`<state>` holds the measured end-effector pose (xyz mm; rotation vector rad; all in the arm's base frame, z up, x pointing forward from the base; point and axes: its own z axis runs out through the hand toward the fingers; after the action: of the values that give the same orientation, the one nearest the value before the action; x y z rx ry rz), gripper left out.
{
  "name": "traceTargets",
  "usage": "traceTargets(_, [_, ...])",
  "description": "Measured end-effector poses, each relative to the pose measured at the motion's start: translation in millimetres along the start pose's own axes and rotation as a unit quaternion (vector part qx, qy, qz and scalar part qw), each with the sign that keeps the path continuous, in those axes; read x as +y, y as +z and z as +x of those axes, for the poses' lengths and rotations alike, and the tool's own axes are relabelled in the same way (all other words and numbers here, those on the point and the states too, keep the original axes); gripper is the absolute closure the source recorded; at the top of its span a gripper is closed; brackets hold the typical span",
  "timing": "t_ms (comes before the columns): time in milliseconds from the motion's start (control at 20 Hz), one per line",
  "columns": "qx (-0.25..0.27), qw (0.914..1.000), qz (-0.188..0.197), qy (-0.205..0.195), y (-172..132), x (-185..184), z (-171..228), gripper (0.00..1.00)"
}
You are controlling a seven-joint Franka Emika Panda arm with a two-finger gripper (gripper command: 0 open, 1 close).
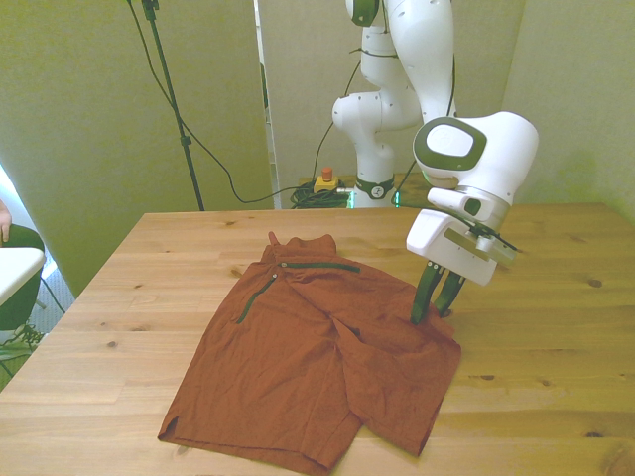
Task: Fold the shorts
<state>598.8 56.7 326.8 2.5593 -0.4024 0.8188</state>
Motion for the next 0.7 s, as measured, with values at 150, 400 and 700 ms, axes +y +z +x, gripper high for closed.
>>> traceTargets(150, [0.002, 1.0000, 0.002, 0.004, 4.1, -2.5, 4.0, 1.00])
traceTargets(400, [0.014, 0.9994, 0.006, 0.031, -0.6, 1.9, 18.6, 1.00])
traceTargets(700, [0.040, 0.9939, -0.019, 0.101, -7.1, 69.4, 66.5, 1.00])
